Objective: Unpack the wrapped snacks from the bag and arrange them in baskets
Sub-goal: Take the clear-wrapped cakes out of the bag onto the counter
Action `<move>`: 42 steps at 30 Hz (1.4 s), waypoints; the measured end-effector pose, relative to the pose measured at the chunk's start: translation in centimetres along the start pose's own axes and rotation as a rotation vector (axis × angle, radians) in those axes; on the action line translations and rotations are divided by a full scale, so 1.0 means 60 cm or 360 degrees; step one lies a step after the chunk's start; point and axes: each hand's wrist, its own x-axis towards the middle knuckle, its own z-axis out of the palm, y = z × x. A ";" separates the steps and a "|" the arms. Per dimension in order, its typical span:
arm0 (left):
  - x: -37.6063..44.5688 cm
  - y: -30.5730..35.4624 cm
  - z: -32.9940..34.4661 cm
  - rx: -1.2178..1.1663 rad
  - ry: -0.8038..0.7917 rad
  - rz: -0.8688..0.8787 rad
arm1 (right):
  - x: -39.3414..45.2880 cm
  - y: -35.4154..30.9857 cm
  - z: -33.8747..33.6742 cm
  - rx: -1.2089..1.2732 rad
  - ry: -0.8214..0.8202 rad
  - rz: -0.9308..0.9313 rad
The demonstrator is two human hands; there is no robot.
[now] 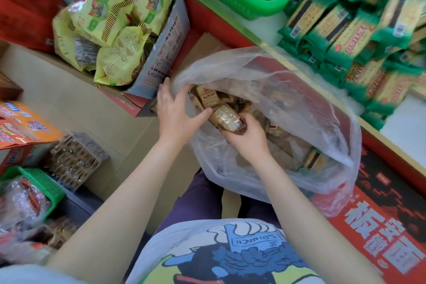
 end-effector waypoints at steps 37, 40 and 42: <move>-0.315 0.558 0.515 0.0540 -0.0870 0.1029 | -0.211 0.455 -0.802 0.1850 0.1130 0.0116; -0.311 0.560 0.512 0.0582 -0.0938 0.1039 | -0.238 0.449 -0.770 0.1909 0.1215 0.0122; -0.314 0.565 0.501 0.0447 -0.0997 0.0981 | -0.268 0.432 -0.737 0.1892 0.1246 0.0070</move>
